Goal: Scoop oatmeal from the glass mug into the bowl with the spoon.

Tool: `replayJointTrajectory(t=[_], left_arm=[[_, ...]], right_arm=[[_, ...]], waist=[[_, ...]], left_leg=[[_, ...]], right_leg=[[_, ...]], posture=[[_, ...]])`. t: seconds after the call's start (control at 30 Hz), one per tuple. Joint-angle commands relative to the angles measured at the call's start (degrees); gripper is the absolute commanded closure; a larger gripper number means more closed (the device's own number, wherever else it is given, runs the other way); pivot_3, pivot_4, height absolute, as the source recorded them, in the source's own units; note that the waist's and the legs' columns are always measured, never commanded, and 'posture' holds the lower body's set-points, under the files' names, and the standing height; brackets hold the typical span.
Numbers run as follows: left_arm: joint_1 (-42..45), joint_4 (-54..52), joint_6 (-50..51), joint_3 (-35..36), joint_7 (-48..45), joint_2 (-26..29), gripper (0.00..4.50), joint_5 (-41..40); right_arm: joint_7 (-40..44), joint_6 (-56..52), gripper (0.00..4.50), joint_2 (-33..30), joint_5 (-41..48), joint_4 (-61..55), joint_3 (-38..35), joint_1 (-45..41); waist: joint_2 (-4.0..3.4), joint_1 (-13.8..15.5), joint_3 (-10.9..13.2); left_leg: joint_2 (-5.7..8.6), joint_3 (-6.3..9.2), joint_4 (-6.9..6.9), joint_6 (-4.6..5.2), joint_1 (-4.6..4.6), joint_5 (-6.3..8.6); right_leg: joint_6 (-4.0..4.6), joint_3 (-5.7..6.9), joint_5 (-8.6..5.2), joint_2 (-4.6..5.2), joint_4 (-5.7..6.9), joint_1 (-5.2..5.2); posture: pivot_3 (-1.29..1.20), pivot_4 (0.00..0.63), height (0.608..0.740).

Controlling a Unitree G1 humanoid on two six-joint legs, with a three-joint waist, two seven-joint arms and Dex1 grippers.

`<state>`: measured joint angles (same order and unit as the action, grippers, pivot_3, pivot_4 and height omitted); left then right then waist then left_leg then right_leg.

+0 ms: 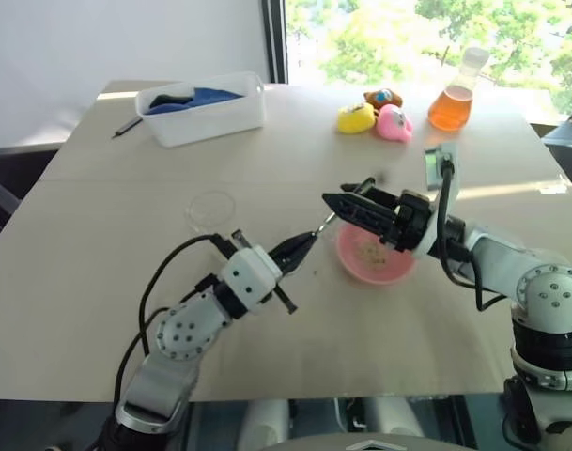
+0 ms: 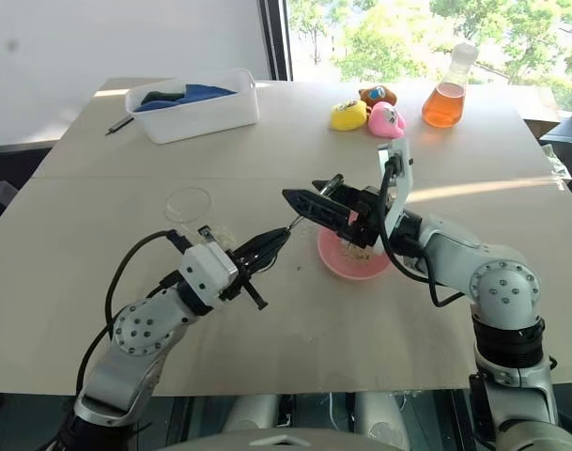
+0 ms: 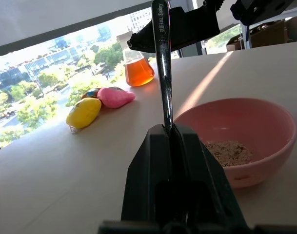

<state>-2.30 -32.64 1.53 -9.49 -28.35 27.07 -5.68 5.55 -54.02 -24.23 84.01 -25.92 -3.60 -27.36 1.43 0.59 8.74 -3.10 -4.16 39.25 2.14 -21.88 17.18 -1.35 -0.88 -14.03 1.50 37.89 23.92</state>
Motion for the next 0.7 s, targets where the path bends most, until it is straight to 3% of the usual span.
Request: replayJointTrajectory(t=[0.03, 0.23, 0.5, 0.6, 0.7], left_arm=[[-0.4, -0.4, -2.0, 0.6, 0.7, -1.4, 4.5, 0.2], [-0.7, 0.3, -2.0, 2.1, -0.4, -1.5, 4.5, -0.9], [-2.1, -1.0, 0.8, 3.8, -1.4, -1.6, 4.5, -4.9], [-2.3, -1.5, 1.2, 4.8, -0.4, -1.8, 3.53, -4.5], [-2.9, -2.2, 1.4, 5.5, 0.3, -1.7, 2.17, -3.7]], right_arm=[[-1.0, 0.9, 1.35, -0.1, 2.0, -1.2, -0.6, -0.9], [-1.1, 1.1, 4.3, -0.4, 2.0, -0.9, -0.7, -0.8], [-0.7, 1.1, 4.41, -1.3, 1.2, 0.0, -0.5, -1.0], [-1.1, 1.4, 4.5, -1.0, 0.9, 0.4, -0.4, -0.8], [-1.2, 1.6, 4.5, -0.8, 0.8, 1.2, -0.5, -0.8]], waist=[[0.0, 0.0, 0.0], [0.0, -0.1, 0.0], [-0.01, -0.2, 0.0], [-0.01, -0.4, 0.0], [-0.01, -0.4, 0.0]], left_leg=[[0.0, 0.0, 0.0, 0.0, 0.0, 0.0], [-0.01, 0.02, 0.0, 0.0, 0.0, 0.0], [-0.02, 0.02, 0.0, 0.0, -0.01, 0.0], [-0.02, 0.03, 0.0, 0.0, -0.01, 0.0], [-0.02, 0.03, 0.0, 0.01, -0.01, 0.0]], right_leg=[[0.0, 0.0, 0.0, 0.01, 0.0, 0.0], [-0.01, 0.02, 0.0, 0.01, 0.0, 0.0], [-0.01, 0.03, 0.0, 0.02, 0.0, 0.0], [-0.01, 0.03, 0.0, 0.02, 0.0, 0.0], [-0.01, 0.03, 0.0, 0.02, -0.01, 0.0]], posture=[[0.0, 0.15, 0.74], [0.0, 0.15, 0.74], [0.0, 0.15, 0.74], [0.0, 0.15, 0.74], [0.0, 0.15, 0.74]])
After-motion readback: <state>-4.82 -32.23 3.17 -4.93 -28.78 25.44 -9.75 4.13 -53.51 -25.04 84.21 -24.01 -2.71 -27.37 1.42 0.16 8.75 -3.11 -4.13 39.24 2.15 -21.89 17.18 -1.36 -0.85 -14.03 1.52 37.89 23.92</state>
